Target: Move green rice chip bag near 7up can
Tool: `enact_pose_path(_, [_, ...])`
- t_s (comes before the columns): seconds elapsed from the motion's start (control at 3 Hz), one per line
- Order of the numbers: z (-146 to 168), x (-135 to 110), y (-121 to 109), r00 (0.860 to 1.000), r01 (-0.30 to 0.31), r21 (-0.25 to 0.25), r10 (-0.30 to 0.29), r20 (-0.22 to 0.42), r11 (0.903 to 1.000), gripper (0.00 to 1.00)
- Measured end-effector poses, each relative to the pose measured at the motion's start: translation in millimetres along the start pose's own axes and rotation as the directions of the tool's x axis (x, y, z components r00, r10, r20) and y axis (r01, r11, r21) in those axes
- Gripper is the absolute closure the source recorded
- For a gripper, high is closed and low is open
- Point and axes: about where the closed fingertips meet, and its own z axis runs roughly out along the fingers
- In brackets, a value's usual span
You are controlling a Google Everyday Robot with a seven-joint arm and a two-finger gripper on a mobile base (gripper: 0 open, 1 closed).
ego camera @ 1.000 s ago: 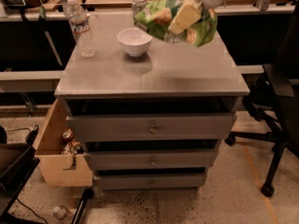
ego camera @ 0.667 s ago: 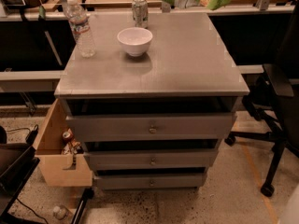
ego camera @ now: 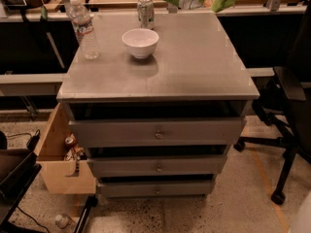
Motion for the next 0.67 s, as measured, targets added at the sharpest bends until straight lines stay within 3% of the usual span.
enact_pose_path(0.33, [38, -10, -49, 0.997, -0.061, 0.116, 0.054, 0.058, 0.9913, 1.00])
enact_pose_path(0.67, [81, -17, -107, 0.983, -0.138, 0.230, 0.105, 0.149, 0.9635, 1.00])
